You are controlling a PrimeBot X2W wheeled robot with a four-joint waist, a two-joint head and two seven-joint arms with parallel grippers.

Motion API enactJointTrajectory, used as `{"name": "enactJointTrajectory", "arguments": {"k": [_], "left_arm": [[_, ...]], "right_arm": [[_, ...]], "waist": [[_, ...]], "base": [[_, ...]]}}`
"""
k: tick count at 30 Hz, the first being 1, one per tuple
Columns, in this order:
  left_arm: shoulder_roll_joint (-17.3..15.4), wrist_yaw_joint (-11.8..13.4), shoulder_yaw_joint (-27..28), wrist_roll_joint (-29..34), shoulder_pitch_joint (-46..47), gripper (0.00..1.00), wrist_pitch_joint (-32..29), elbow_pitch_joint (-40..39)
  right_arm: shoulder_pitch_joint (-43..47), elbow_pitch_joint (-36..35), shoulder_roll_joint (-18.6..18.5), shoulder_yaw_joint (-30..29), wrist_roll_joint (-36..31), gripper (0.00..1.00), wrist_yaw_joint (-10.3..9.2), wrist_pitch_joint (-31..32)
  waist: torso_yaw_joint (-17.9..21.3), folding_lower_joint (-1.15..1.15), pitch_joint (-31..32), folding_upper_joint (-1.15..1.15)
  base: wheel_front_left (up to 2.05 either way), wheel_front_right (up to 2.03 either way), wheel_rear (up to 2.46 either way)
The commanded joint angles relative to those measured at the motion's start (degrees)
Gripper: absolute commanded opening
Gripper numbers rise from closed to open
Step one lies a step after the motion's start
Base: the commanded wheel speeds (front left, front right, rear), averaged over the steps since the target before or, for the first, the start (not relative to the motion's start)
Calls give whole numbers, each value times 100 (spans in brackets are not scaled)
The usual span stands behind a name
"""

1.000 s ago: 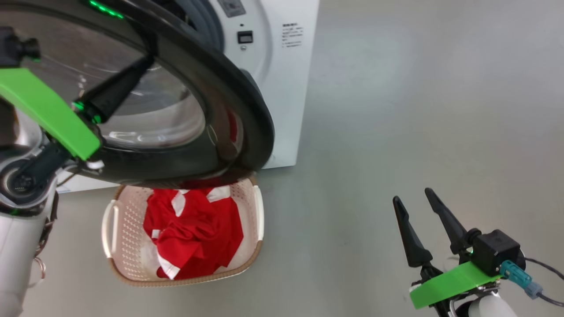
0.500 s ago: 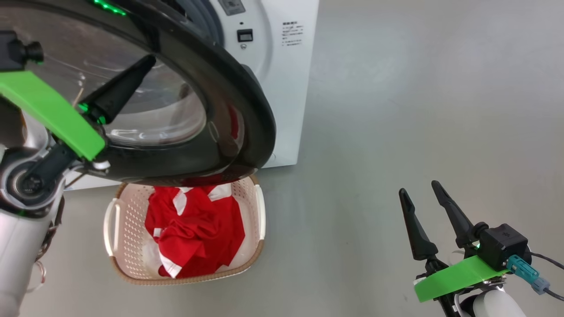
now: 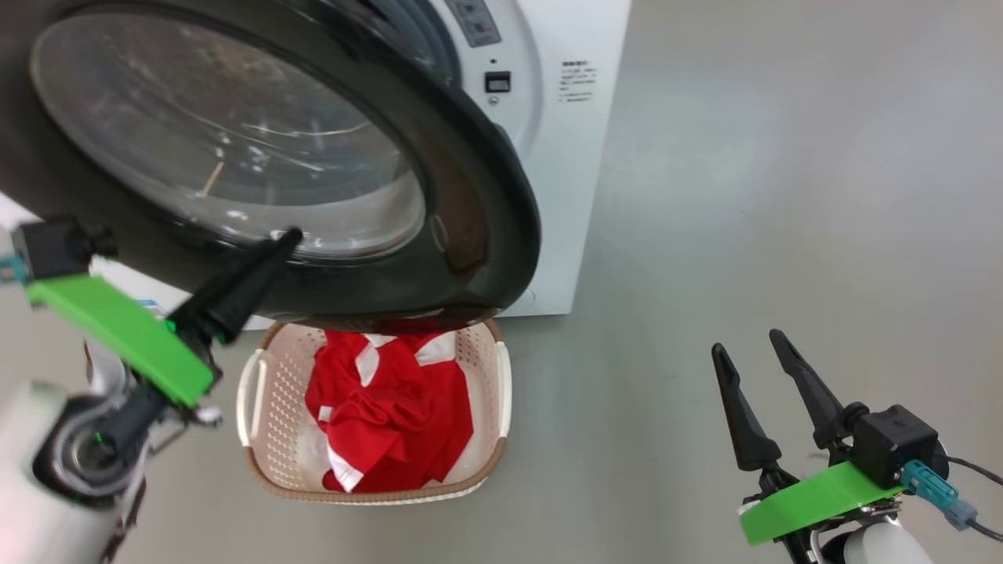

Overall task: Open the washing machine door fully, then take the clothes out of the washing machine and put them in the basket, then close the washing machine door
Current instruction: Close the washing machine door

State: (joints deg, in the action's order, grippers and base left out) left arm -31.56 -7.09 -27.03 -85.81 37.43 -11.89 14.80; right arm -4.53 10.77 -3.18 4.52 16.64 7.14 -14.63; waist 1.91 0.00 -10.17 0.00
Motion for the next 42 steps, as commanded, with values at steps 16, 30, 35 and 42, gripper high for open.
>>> {"name": "enactJointTrajectory", "arguments": {"k": [16, 30, 35, 42], "left_arm": [[-342, -40, -104, 82, -1595, 100, 1438, -93], [-498, -40, -465, 465, -2301, 100, 2546, 374], [-398, -40, -495, 723, -2480, 100, 2670, 646], [36, -40, 465, 1793, -2768, 100, 2687, 804]], "right_arm": [[223, -129, -252, 163, 5, 100, 35, -37], [404, -142, -294, -42, 0, 100, 35, -37], [493, -154, -283, -145, -7, 100, 35, -37], [574, -187, -239, -272, -4, 100, 35, -37]], "waist": [[-375, 0, 226, 0], [18, 0, 137, 0], [201, 0, 127, 0], [350, 0, 143, 0]], "base": [[0, 0, 0], [0, 0, 0], [0, 0, 0], [0, 0, 0]]}}
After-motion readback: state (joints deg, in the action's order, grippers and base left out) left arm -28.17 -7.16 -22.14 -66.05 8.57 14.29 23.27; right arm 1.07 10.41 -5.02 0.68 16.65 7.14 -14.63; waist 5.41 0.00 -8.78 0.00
